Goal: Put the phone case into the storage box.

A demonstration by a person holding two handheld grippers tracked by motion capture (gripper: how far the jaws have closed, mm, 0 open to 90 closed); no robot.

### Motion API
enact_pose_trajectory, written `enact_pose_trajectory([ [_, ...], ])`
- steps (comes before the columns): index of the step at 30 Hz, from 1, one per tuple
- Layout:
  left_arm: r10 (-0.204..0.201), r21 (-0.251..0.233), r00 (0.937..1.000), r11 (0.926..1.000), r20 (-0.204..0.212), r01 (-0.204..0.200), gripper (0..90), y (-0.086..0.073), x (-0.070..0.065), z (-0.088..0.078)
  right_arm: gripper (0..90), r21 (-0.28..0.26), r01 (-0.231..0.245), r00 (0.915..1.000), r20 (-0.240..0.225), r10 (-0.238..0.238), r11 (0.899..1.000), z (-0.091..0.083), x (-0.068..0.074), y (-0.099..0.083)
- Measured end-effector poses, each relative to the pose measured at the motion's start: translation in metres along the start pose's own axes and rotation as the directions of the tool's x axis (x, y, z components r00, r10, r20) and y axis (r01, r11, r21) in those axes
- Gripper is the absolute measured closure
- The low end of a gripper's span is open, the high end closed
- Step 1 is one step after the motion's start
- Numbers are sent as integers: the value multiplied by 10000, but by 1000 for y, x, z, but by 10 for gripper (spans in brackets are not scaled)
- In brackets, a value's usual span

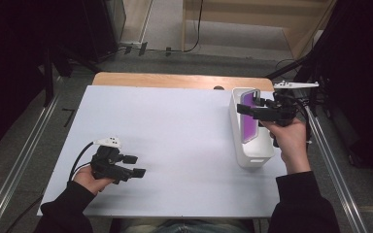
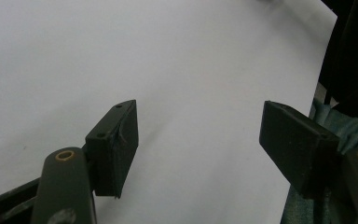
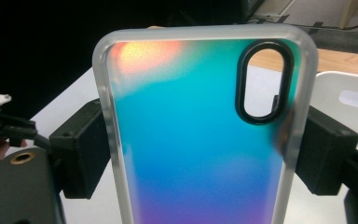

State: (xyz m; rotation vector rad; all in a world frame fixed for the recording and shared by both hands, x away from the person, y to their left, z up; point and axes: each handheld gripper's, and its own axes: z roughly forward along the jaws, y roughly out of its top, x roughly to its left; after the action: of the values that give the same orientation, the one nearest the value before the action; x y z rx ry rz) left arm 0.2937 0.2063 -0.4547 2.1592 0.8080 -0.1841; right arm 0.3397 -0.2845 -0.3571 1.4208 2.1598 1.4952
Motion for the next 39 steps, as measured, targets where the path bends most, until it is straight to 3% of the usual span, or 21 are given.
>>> enact_pose_trajectory([
  [10, 15, 32, 10000, 10000, -20, -15, 283, 0, 1, -1, 153, -172, -102, 9982, 594, 112, 9998, 6, -8, 6],
  [20, -5, 86, 10000, 10000, -48, 6, 283, 0, 2, 1, 153, -454, -545, 9927, 1053, 590, 9975, 10, -25, 8],
  [26, -63, 134, 10000, 9999, -61, 64, 283, 0, 1, 2, 153, -428, -490, 9886, 1405, 545, 9979, 16, -34, 15],
  [39, -53, 122, 9999, 9999, -99, 54, 283, 0, 4, 2, 153, -441, -881, 9817, 1654, 942, 9951, 27, -52, 26],
])
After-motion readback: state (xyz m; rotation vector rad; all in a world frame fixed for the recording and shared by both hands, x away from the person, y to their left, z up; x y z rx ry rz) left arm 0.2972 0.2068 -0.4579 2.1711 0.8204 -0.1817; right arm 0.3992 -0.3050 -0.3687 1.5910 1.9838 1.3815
